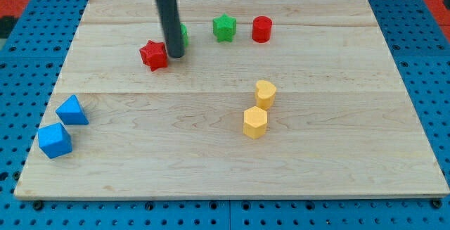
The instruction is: Place the red star above the blue triangle
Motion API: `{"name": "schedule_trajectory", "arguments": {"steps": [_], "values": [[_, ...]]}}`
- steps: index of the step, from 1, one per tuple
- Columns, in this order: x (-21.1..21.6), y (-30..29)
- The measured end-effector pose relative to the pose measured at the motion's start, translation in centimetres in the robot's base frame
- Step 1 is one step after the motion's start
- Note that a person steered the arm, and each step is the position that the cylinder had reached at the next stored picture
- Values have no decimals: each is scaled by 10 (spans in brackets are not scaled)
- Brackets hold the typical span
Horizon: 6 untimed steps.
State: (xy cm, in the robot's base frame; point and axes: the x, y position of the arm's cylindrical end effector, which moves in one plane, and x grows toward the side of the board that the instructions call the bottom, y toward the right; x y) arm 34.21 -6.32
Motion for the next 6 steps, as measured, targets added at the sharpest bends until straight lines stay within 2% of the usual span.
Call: {"name": "schedule_trajectory", "arguments": {"steps": [1,2,3,4,6], "values": [[12,-56],[63,-124],[89,-156],[86,-110],[86,-110]]}}
